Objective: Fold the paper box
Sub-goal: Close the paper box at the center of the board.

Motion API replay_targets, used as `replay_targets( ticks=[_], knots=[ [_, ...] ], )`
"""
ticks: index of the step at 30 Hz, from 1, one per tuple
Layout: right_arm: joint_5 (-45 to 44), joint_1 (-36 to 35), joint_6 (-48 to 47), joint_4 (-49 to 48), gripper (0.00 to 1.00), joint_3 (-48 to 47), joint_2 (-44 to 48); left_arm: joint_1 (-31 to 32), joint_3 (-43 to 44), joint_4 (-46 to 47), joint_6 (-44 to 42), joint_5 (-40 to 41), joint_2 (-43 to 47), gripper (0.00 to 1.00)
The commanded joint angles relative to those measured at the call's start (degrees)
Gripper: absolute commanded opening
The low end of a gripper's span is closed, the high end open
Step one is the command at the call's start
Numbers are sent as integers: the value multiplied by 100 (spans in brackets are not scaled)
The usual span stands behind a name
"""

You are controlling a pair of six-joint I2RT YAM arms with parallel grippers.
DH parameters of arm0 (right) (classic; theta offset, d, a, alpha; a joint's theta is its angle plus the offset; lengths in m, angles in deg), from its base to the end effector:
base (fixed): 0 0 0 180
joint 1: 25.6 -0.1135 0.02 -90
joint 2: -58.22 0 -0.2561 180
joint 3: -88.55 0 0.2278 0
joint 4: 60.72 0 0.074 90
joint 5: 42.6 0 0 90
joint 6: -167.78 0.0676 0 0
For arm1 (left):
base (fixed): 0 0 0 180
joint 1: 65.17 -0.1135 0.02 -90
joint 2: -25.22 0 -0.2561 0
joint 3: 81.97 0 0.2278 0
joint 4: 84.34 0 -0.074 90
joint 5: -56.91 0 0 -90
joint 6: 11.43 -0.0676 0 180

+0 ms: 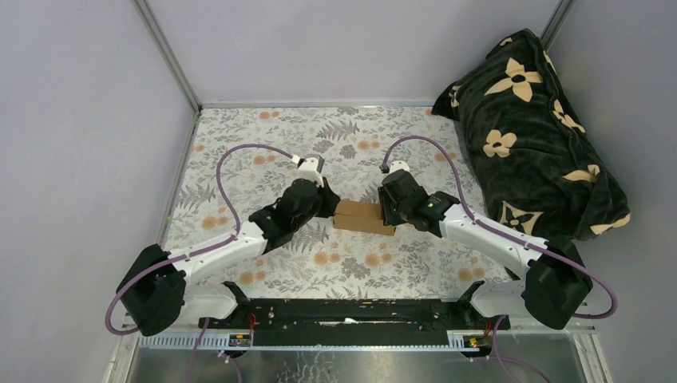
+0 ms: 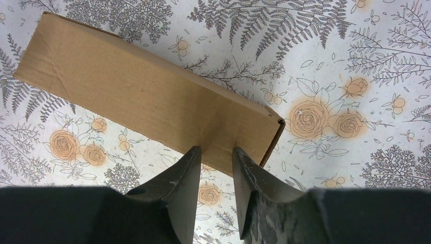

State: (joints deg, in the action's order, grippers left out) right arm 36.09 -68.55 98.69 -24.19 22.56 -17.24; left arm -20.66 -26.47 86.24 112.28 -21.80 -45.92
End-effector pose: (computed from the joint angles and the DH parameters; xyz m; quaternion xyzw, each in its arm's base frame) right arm 0.2124 0.1796 0.2230 -0.1401 0.9127 0.1196 0.3647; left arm 0.2116 -0.1894 0.2350 0.0264 0.8408 -0.2726 0.4669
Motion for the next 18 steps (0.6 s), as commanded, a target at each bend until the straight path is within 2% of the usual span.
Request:
replay_targets(
  ticks=[1, 12, 18],
  knots=[
    [31, 65, -48, 365, 37, 224, -241, -43, -216, 358, 18, -126, -173, 9],
    [49, 68, -39, 340, 37, 289, -202, -43, -1417, 1254, 633, -226, -641, 9],
    [54, 67, -32, 360, 37, 330, -145, -45, -1332, 892, 565, -147, -130, 9]
  ],
)
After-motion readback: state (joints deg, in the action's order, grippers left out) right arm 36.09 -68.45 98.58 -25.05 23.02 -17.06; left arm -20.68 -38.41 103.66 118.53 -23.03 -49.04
